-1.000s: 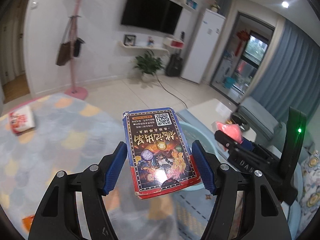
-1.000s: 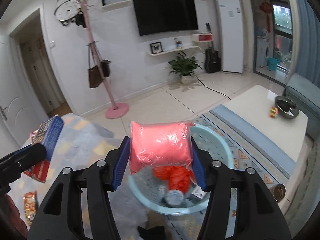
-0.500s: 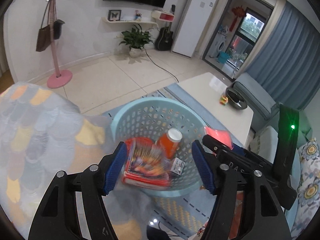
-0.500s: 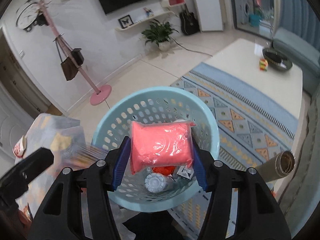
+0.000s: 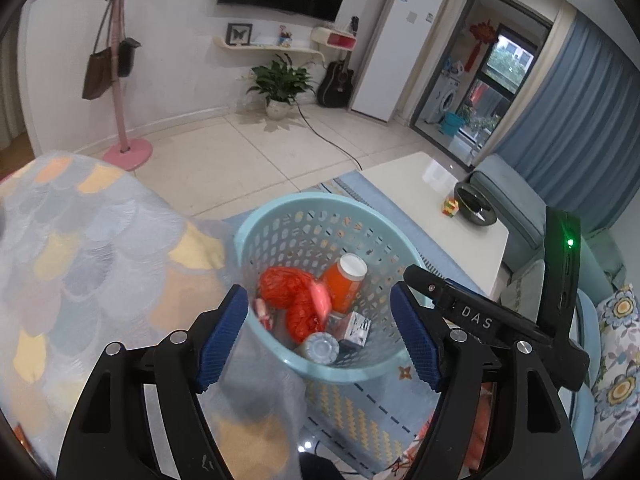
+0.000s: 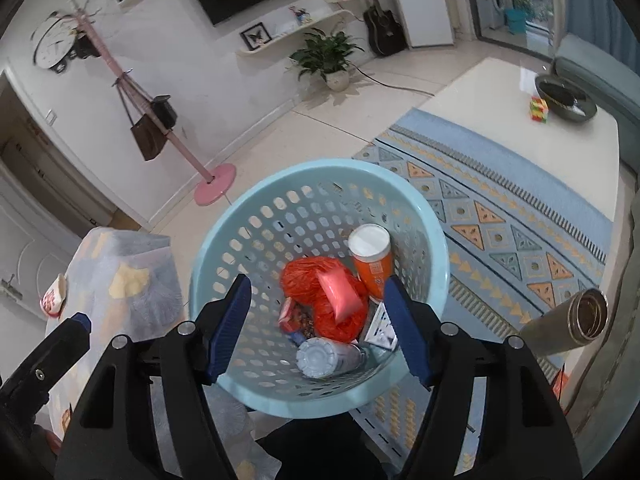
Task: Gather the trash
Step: 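Carry packet and box over the basket and open both tools to drop them, then grasp the white panda cup with right tool while left tool grasps panda chip bag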
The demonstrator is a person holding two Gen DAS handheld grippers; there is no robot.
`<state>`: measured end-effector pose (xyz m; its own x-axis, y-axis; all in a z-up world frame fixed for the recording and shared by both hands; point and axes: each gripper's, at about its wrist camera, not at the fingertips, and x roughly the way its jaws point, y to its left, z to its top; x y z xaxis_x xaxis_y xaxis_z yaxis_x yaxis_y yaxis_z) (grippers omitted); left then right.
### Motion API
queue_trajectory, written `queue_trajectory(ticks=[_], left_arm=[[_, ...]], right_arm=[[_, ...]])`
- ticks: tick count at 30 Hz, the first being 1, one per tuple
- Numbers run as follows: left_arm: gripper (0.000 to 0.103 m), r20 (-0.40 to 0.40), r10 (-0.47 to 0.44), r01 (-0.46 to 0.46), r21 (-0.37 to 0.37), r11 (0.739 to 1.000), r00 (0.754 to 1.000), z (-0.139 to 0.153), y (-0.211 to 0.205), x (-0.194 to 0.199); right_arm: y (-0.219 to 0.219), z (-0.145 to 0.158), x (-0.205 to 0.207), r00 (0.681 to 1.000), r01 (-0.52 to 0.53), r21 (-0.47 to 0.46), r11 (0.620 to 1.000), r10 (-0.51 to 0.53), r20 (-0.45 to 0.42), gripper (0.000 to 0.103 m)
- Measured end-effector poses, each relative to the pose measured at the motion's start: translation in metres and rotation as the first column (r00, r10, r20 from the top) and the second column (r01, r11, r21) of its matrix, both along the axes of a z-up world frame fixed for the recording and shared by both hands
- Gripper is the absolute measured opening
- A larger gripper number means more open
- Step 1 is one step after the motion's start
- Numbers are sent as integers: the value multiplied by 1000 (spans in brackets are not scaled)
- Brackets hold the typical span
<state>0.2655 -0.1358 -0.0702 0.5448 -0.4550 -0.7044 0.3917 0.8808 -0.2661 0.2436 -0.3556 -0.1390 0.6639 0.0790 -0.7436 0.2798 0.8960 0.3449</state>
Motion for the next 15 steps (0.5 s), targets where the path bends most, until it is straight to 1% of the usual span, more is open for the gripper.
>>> queue_trajectory(ticks=[4,6,9,11,12,15], left_arm=[[73,37,34,-34,-7,999,999,15,18,-17],[75,54,55,-55,-11,998,997,23,29,-27],[76,84,97,-96,-14,995,992,35,51,-44],[78,99,134,-134,-10,991,986,39,67,-56],[81,104,153,-153,-8,988,983,41,75,-62],[82,104,243,-243,-8,970,965,40,110,-84]], right_arm=[[22,17,-7,997,-61,-33,998,63,45,65],[35,25,-10,993,-94,-48,994,97,64,65],[58,38,-16,984,-145,-81,986,152,91,65],[75,47,-22,975,-181,-113,977,193,110,65],[83,50,-25,971,-195,-127,973,210,117,65],[102,57,-31,959,-231,-147,962,250,134,65]])
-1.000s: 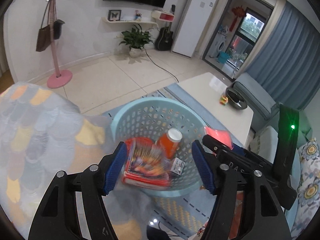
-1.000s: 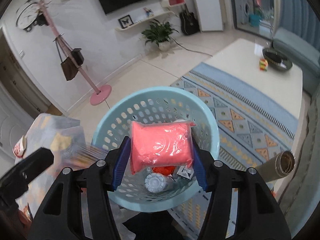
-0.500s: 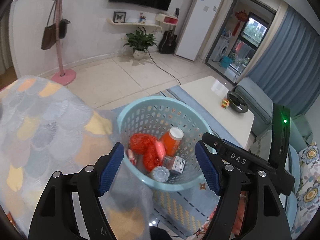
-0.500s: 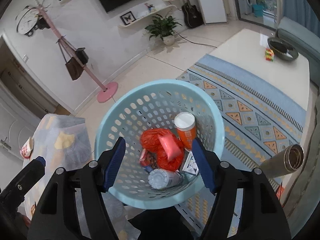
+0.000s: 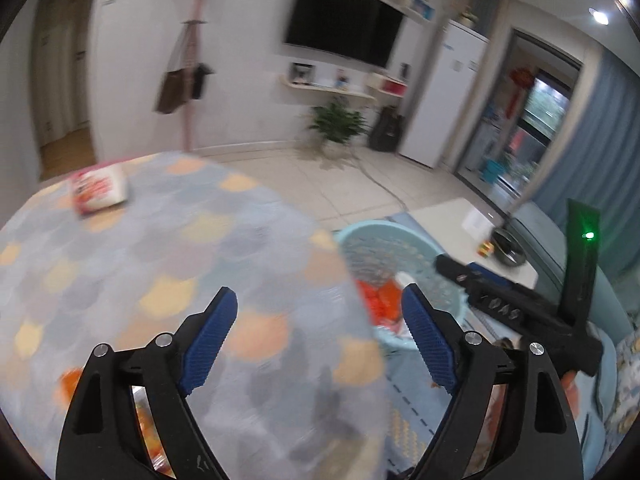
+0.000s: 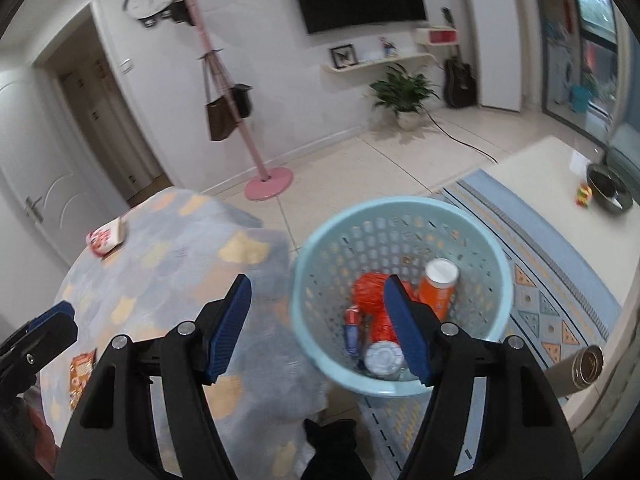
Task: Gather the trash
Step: 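Grasp the white panda cup with right tool while left tool grasps panda chip bag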
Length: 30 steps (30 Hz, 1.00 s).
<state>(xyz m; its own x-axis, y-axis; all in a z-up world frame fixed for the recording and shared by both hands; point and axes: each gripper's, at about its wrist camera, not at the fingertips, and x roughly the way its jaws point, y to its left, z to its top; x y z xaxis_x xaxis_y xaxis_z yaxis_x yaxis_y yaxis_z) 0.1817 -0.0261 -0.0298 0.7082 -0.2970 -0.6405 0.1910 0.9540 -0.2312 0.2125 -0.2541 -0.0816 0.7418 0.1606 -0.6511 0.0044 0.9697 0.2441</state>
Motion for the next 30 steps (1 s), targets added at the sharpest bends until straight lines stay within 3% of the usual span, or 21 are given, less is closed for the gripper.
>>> queue_trajectory(ticks=[6,11,17,21,23,28,30], left_arm=[[82,-21,151,-151,2,989,988,-6,62,-34],[82,-100,250,-250,13,968,963,-28,104,-56],[82,-197,312,-316,13,949,929,-62,130,-67],[80,-225,326,-340,-27,940,918,-71,138,-69],[79,-211,336,-344,-1,939,918,-72,135,-68],[56,-142,367,-340,181,923,919,-75,109,-63],[49,-119,361,-331,216,919,925,-76,102,-64]], right_arm=[[31,3,-8,998,-69,-12,998,69,1,65],[55,1,-13,993,-116,-25,993,116,-6,65],[74,-3,-16,989,-149,-45,988,148,-19,65],[78,-3,-20,988,-157,-59,986,156,-20,65],[79,-3,-21,987,-158,-62,986,157,-19,65],[81,-3,-23,987,-160,-68,985,159,-21,65],[82,-3,-24,987,-162,-71,984,161,-23,65]])
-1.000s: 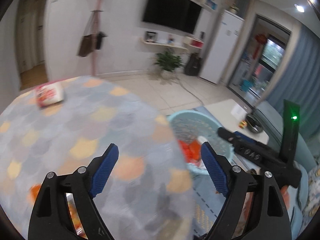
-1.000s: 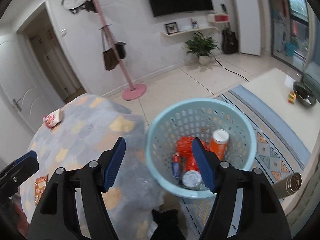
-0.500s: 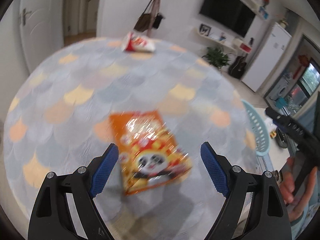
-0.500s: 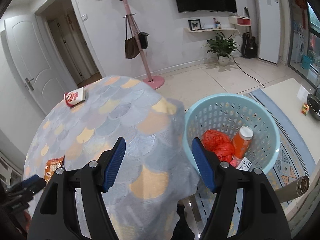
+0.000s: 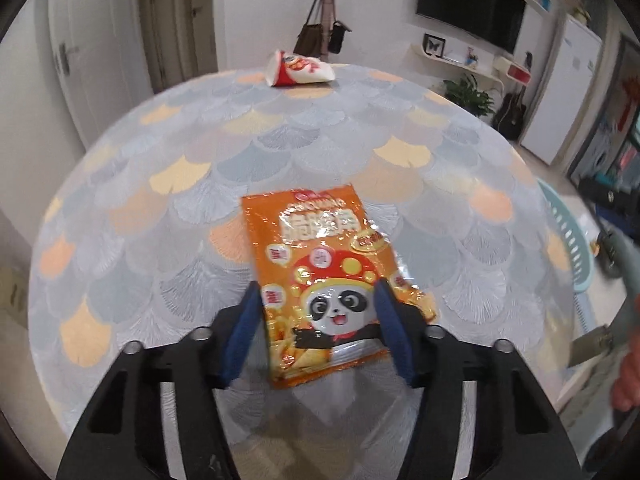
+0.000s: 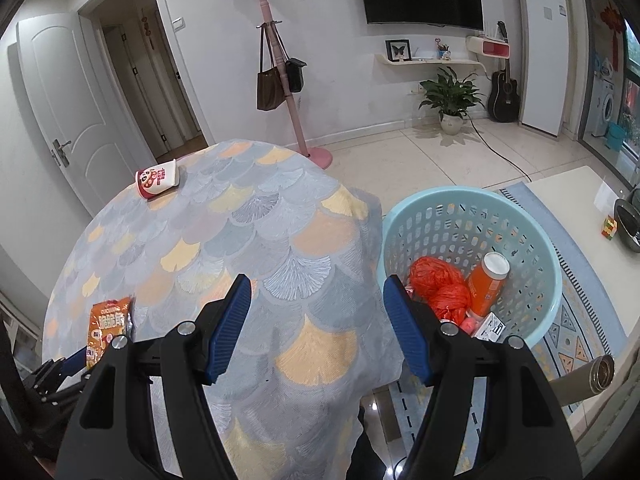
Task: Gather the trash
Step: 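Grasp the white panda cup with right tool while left tool grasps panda chip bag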
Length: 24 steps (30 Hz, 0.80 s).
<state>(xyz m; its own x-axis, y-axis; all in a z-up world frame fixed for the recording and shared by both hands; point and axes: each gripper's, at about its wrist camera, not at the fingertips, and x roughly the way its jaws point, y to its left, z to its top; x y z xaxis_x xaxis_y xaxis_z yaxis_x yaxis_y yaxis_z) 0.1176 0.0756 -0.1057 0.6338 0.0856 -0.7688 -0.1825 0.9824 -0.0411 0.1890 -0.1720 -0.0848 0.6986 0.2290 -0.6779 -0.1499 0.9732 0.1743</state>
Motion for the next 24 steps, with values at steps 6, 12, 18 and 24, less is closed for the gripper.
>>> queue_trajectory(ticks=[6,12,18,24], left_arm=[[8,23,-10,9,51,999,1000,2,-3,-4],[3,62,-41,42,-21,999,997,8,6,-8],[2,119,-53,63,-85,994,991,22,19,-10],[2,138,-28,44,-116,992,990,34,45,2]], right_arm=[[1,1,0,1000,-7,-3,1000,7,-3,65],[9,3,3,1000,-28,9,1000,28,-6,65],[33,9,6,996,-89,-9,996,89,8,65],[77,24,19,982,-186,-26,982,186,21,65]])
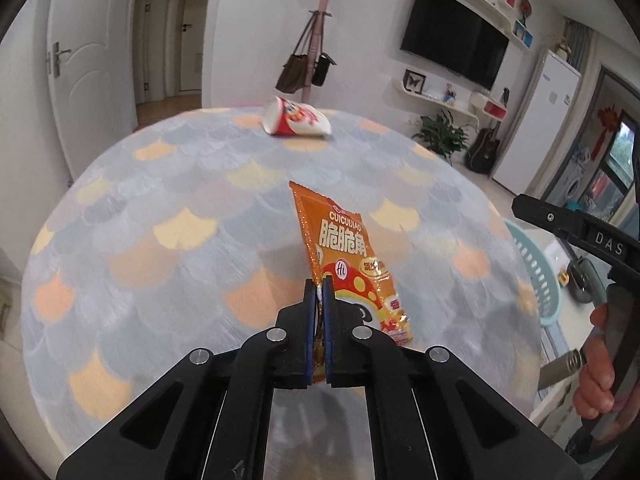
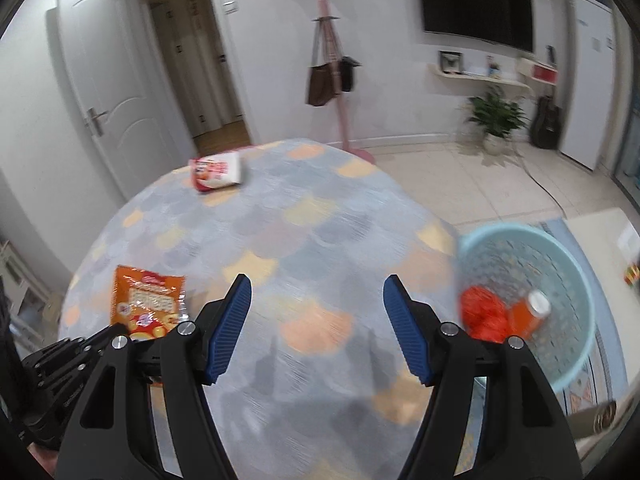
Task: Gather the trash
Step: 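Grasp the white panda cup with right tool while left tool grasps panda chip bag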
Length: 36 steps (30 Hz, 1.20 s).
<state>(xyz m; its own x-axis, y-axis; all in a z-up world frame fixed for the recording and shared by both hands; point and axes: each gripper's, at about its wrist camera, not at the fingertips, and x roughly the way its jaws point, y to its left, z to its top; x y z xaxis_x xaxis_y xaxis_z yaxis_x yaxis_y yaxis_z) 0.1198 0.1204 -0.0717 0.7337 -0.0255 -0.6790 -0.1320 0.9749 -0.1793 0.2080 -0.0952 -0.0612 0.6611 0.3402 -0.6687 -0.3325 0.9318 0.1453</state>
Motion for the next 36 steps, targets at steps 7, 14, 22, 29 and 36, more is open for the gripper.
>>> queue_trajectory(ticks=[7,14,22,29,36], left_arm=[[2,25,36,-35,-30,999,999,9,48,28],[2,36,91,-89,-36,995,995,10,99,59],[2,20,159,-157,-87,984,987,-12,137,86],[2,48,150,-148,-50,988,987,-12,128,84],[2,60,146,-142,-59,988,987,-11,128,80]], right_arm=[[69,8,52,990,-125,84,989,129,-47,65],[131,-8,113,978,-166,179,970,185,-96,65],[199,-29,160,975,-193,52,980,197,-101,72],[221,-35,178,981,-182,-8,983,181,-70,76],[223,-44,185,983,-172,-46,984,168,-78,76]])
